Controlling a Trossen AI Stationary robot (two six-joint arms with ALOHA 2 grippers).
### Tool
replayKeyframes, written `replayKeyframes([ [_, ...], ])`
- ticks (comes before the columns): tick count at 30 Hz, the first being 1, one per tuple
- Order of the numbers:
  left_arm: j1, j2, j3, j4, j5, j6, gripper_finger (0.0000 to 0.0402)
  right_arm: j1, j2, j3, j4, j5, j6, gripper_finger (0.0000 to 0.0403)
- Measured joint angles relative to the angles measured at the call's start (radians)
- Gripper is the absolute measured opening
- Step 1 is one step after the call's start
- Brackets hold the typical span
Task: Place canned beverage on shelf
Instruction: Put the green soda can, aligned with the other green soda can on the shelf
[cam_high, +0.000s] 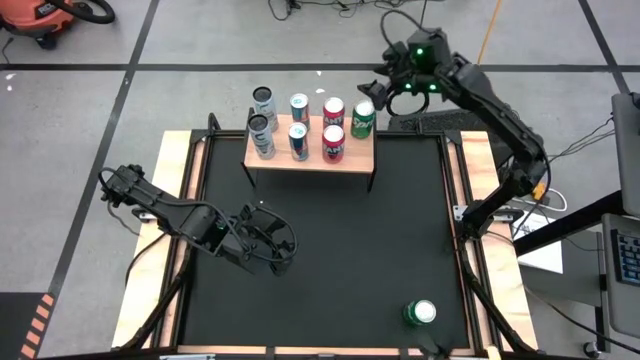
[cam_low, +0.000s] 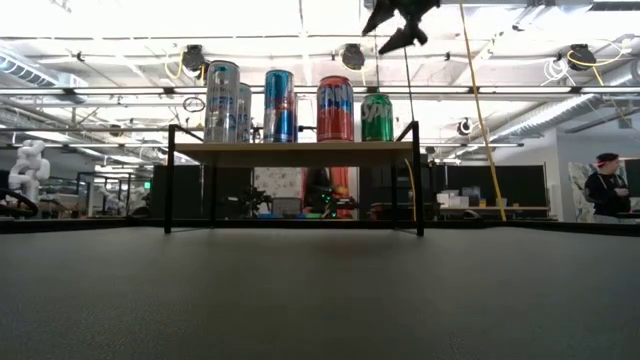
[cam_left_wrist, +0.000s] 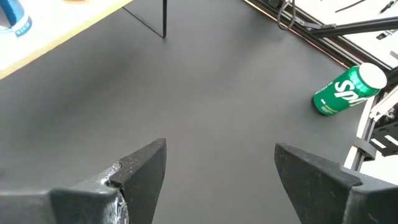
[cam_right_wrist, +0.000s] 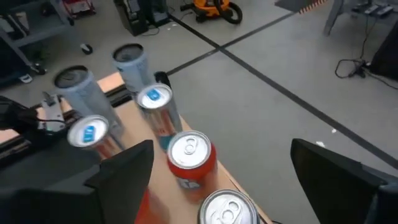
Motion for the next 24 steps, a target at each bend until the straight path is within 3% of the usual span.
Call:
replayKeyframes([
  [9, 0.0, 0.0, 0.0, 0.023, 0.006, 0.02, 0.0299, 0.017, 0.0, 0.203, -0.225, -0.158, 0.048, 0.0357],
  [15, -0.008, 0.0, 0.0, 0.084, 0.007, 0.028, 0.0299, 0.091, -0.01, 0.323, -0.432, -0.234, 0.04, 0.0357],
  [24, -0.038, 0.0, 0.0, 0.11, 0.007, 0.068, 0.0299, 0.273, -0.084, 0.351, -0.627, -0.234, 0.17, 0.0357],
])
